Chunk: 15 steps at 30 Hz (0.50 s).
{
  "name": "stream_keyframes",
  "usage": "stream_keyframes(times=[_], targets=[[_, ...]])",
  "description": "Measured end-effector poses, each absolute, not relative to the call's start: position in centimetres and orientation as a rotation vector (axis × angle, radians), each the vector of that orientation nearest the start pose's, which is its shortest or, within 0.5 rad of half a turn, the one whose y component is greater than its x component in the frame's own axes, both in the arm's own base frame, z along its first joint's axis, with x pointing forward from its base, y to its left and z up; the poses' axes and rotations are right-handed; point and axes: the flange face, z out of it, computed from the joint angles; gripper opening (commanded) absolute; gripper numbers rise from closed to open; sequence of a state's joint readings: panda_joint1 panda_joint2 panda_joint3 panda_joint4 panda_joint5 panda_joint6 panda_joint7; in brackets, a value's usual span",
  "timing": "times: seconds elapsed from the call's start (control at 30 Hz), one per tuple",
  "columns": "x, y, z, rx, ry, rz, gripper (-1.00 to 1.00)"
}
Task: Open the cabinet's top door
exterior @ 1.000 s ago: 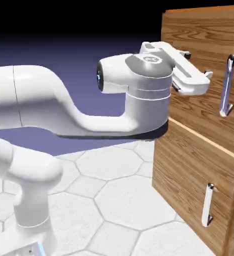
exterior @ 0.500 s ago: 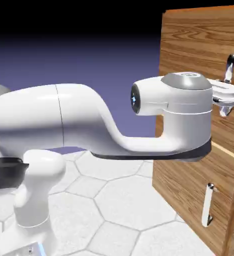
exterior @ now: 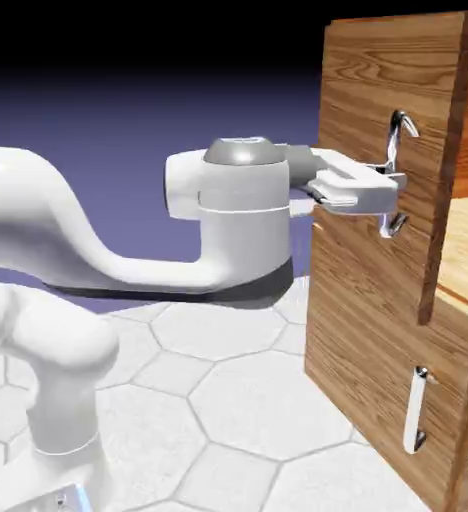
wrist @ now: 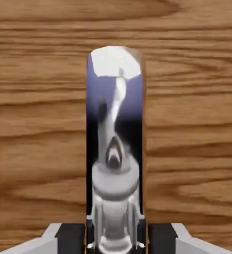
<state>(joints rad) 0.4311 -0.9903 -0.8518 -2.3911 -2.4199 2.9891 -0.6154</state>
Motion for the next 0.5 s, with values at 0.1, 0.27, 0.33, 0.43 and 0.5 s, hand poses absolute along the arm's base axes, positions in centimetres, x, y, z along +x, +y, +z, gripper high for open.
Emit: stream_keyframes(times=[0.1,0.27,0.33,0.43,0.5], targets=[[29.8,-17.8,59.1,0.825,1.351,0.372,-1.00],[27.0,-15.4,59.1,0.881,1.310,0.303,-1.00],[26.0,-14.3,59.1,0.903,1.293,0.275,-1.00],[24.4,-12.7,59.1,0.937,1.266,0.233,-1.00],[23.4,-11.5,59.1,0.959,1.248,0.204,-1.00]])
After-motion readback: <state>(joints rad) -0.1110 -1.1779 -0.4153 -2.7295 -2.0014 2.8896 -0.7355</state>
